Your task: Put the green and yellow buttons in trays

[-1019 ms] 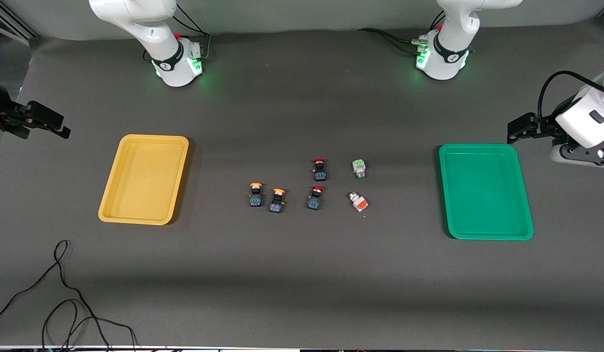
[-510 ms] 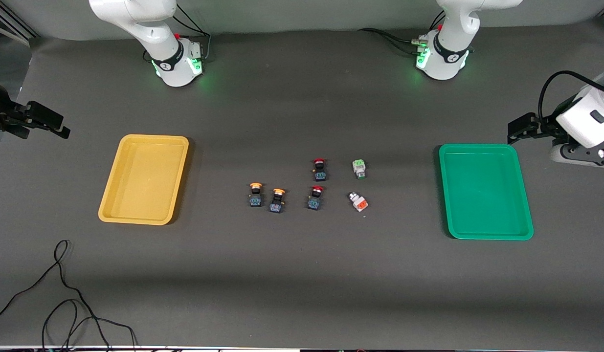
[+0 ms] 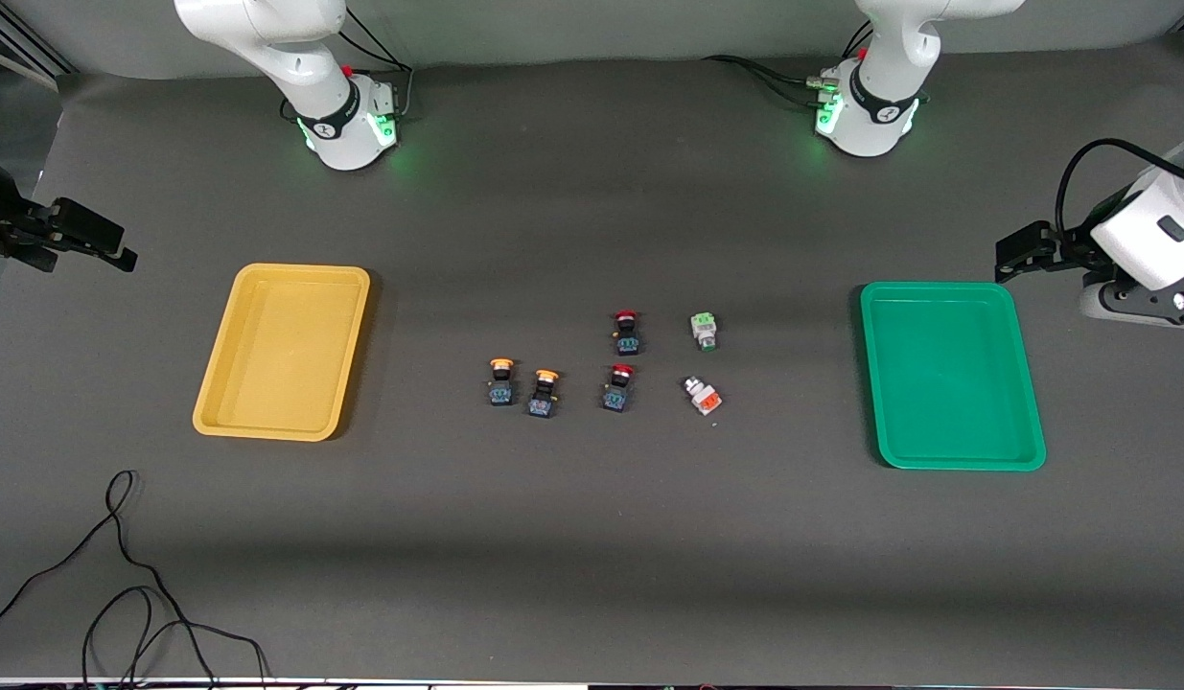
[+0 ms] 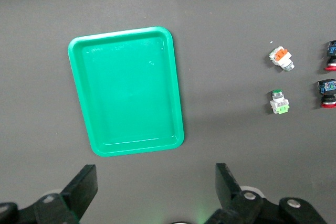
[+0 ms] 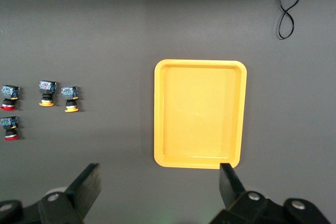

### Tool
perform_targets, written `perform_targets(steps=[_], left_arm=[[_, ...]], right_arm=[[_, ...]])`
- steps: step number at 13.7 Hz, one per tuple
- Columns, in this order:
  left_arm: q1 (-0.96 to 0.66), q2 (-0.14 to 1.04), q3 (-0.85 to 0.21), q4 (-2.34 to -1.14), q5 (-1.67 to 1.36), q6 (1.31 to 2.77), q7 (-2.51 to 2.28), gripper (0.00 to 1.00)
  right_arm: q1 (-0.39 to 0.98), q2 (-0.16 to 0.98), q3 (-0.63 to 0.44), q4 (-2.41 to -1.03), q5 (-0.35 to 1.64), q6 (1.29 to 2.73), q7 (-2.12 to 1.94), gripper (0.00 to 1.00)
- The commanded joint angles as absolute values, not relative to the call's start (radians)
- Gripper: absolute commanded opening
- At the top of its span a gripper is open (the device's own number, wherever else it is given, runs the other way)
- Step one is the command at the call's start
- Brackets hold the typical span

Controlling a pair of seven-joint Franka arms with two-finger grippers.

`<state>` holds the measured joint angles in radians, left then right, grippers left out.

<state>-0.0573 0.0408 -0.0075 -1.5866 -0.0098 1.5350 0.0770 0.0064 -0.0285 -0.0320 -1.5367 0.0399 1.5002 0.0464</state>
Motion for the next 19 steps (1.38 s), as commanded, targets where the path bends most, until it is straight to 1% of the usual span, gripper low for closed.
perform_targets(steps=[1,4,5,8,9,11,14,16,19], left_arm=[[-0.077,0.029,-0.017,-1.598,-0.011,1.534,0.034,1.0],[-0.141,0.011,-0.02,-1.652,-0.012,1.551,-0.09,1.0],[-0.176,-0.003,-0.02,-1.692,-0.014,1.577,-0.139,1.0],[-0.325,-0.106,-0.02,-1.889,-0.029,1.73,-0.354,1.0],[-0.38,-0.121,-0.021,-1.934,-0.031,1.771,-0.429,1.0],[-0.493,-0.115,-0.026,-1.983,-0.029,1.843,-0.578,1.0],[-0.615,-0.112,-0.026,-2.04,-0.029,1.946,-0.71,1.0],[-0.658,-0.097,-0.026,-2.051,-0.031,1.979,-0.765,1.0],[-0.661,-0.036,-0.026,-2.062,-0.029,2.025,-0.77,1.0]], right_arm=[[0.002,-0.031,-0.034,-1.529,0.06,1.499,0.058,1.0],[0.002,-0.031,-0.034,-1.529,0.06,1.499,0.058,1.0],[0.002,-0.031,-0.034,-1.528,0.06,1.499,0.058,1.0],[0.002,-0.031,-0.034,-1.529,0.06,1.499,0.058,1.0],[0.002,-0.031,-0.034,-1.529,0.06,1.497,0.058,1.0],[0.002,-0.031,-0.034,-1.529,0.06,1.496,0.058,1.0],[0.002,-0.031,-0.034,-1.529,0.06,1.491,0.058,1.0],[0.002,-0.031,-0.034,-1.532,0.06,1.486,0.058,1.0],[0.002,-0.029,-0.034,-1.534,0.06,1.479,0.058,1.0]])
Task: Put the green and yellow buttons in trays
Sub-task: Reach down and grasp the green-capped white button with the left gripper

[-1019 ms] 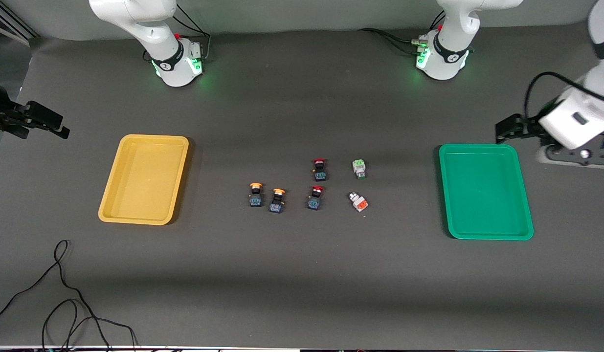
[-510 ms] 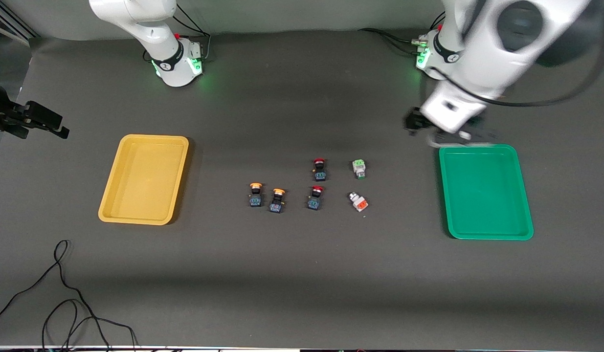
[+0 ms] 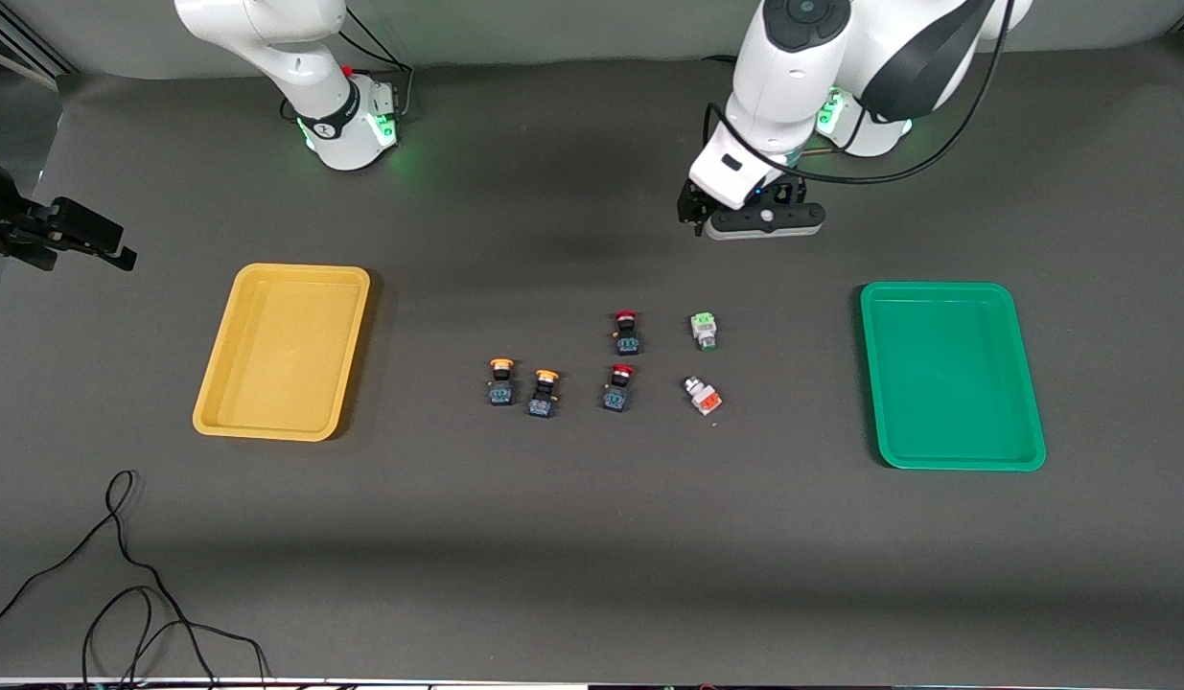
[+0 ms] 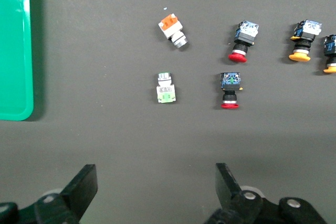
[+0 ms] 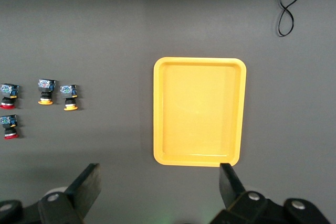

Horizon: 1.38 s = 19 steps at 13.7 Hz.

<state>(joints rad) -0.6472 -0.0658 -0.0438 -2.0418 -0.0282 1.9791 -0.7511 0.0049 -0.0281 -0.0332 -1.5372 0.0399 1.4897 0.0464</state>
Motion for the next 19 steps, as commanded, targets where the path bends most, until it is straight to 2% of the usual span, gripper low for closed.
perform_targets(steps=[1,7,12,17,18,19], left_arm=[[-0.661,-0.006,-0.026,-2.075,-0.029,2.073,-0.77,1.0],[-0.658,0.182,-0.026,-2.193,0.001,2.371,-0.753,1.0],[-0.652,0.366,-0.025,-2.192,0.002,2.571,-0.755,1.0],[-0.647,0.442,-0.017,-2.189,-0.002,2.646,-0.761,1.0],[-0.647,0.445,-0.017,-2.187,-0.002,2.646,-0.761,0.95],[-0.647,0.445,-0.017,-2.189,-0.002,2.646,-0.765,0.81]], right_arm=[[0.002,-0.031,-0.034,-1.534,0.06,1.479,0.058,1.0],[0.002,-0.029,-0.034,-1.537,0.06,1.477,0.058,1.0],[0.002,-0.025,-0.034,-1.54,0.058,1.477,0.057,1.0],[0.002,-0.006,-0.037,-1.565,0.029,1.479,-0.17,1.0],[0.002,0.006,-0.037,-1.575,0.015,1.479,-0.182,1.0],[0.002,0.006,-0.037,-1.597,0.009,1.479,-0.184,1.0]])
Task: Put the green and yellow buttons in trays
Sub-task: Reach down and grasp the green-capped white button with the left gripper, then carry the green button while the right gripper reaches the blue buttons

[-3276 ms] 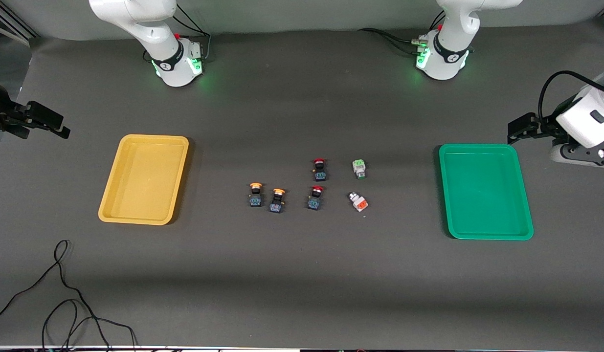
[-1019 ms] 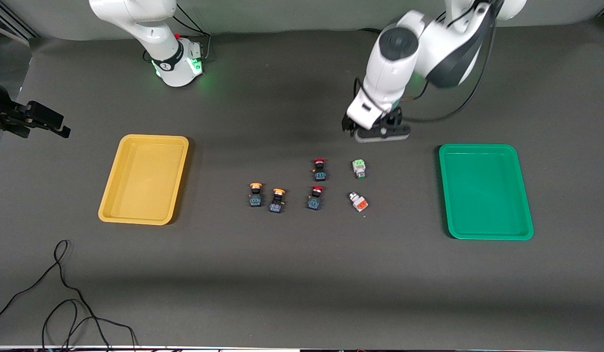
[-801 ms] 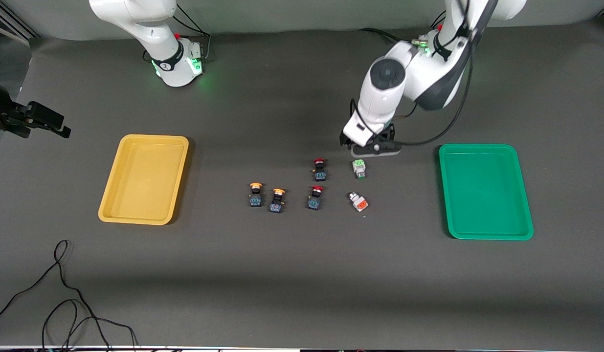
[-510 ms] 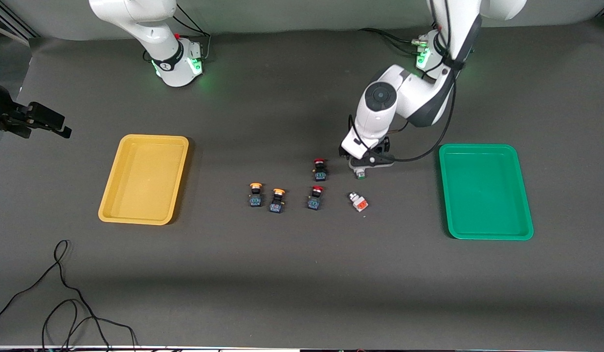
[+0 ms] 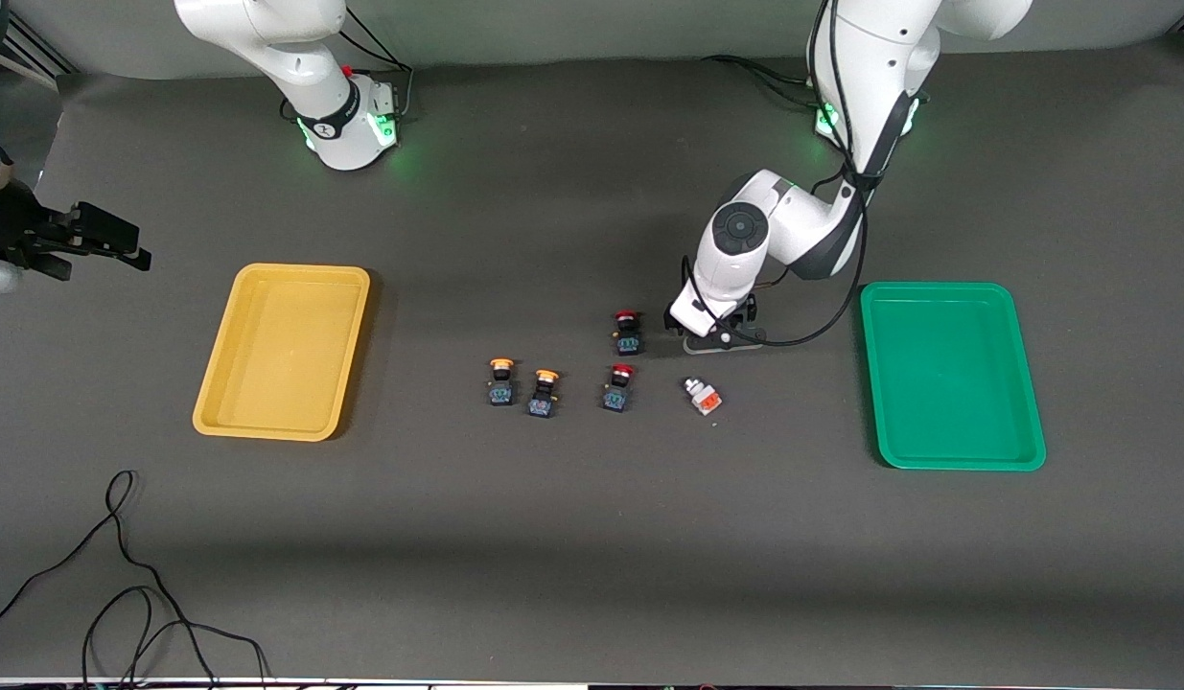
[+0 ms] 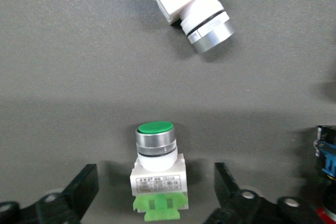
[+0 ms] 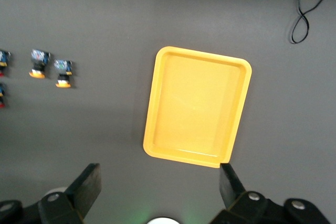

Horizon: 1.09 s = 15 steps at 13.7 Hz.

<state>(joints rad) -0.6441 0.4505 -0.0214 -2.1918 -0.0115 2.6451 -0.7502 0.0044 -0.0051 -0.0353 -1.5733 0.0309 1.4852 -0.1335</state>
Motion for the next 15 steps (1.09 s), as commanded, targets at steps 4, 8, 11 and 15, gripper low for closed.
perform_targets(steps=[4,8,11,15], left_arm=[[-0.632,0.433,-0.017,-2.184,-0.003,2.625,-0.773,0.23],[-0.602,0.376,-0.017,-2.128,-0.009,2.483,-0.767,0.2],[-0.56,0.278,-0.021,-2.027,-0.02,2.257,-0.756,0.2],[-0.453,0.148,-0.018,-1.957,-0.086,2.048,-0.616,0.2]], right_arm=[[0.002,0.04,-0.037,-1.609,-0.063,1.512,-0.187,1.0],[0.014,0.081,-0.023,-1.649,-0.042,1.548,-0.163,1.0],[0.047,0.094,-0.023,-1.716,0.021,1.621,-0.149,1.0],[0.101,0.158,-0.021,-1.775,0.071,1.768,-0.126,1.0]])
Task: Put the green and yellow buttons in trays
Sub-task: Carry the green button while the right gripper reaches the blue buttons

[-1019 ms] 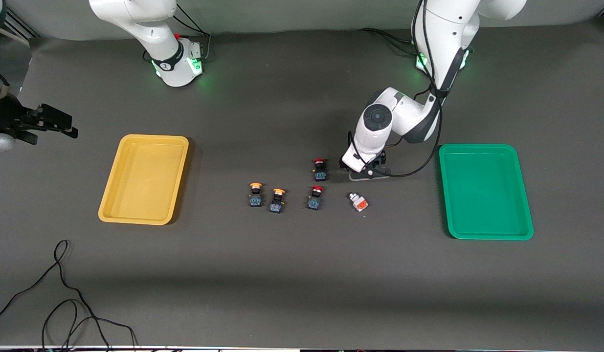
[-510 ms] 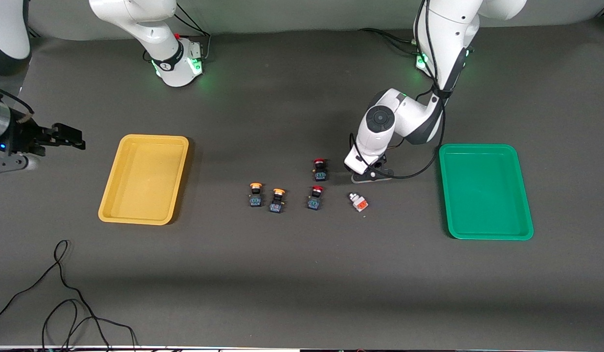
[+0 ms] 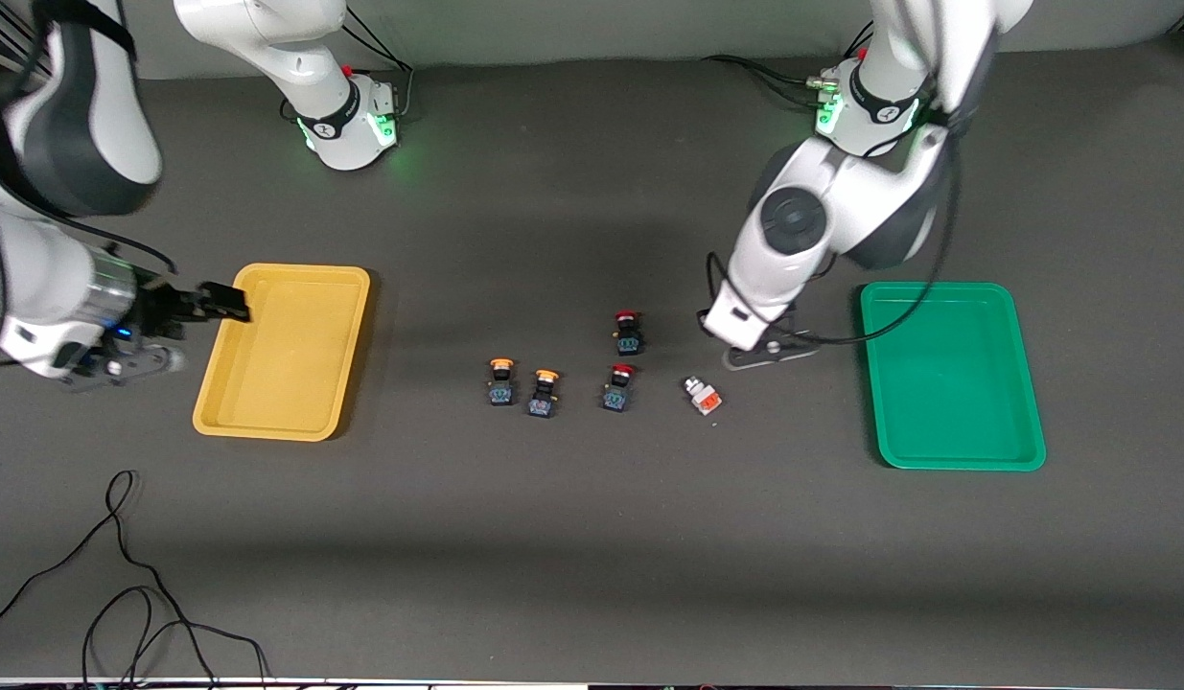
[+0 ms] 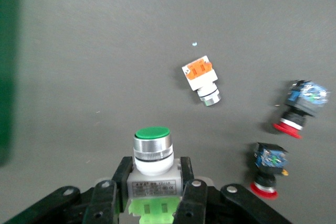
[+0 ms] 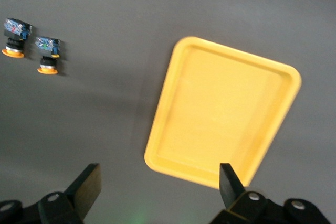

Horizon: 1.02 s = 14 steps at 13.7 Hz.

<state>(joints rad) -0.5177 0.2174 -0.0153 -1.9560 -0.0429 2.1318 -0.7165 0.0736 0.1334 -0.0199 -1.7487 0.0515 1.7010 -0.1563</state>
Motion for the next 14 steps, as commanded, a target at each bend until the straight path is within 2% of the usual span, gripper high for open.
perform_targets(steps=[1,5,8,10,14], left_arm=[[-0.399,0.115,-0.018,-1.959,-0.093,2.002,-0.553,0.2],[-0.136,0.052,-0.014,-1.962,-0.092,1.856,-0.19,0.21],[-0.019,0.064,-0.012,-1.974,-0.077,1.876,-0.04,0.21],[0.021,0.087,-0.012,-2.014,-0.077,1.961,0.024,0.22],[0.023,0.19,-0.012,-2.146,-0.014,2.26,0.032,0.25]], right_arm=[[0.106,0.164,-0.006,-1.796,0.071,1.813,-0.091,1.0],[0.104,0.199,0.133,-1.916,0.071,2.009,0.165,1.0],[0.11,0.253,0.198,-1.928,0.071,2.048,0.267,1.0],[0.124,0.285,0.207,-1.931,0.071,2.062,0.27,1.0],[0.182,0.376,0.209,-1.928,0.069,2.14,0.273,1.0]])
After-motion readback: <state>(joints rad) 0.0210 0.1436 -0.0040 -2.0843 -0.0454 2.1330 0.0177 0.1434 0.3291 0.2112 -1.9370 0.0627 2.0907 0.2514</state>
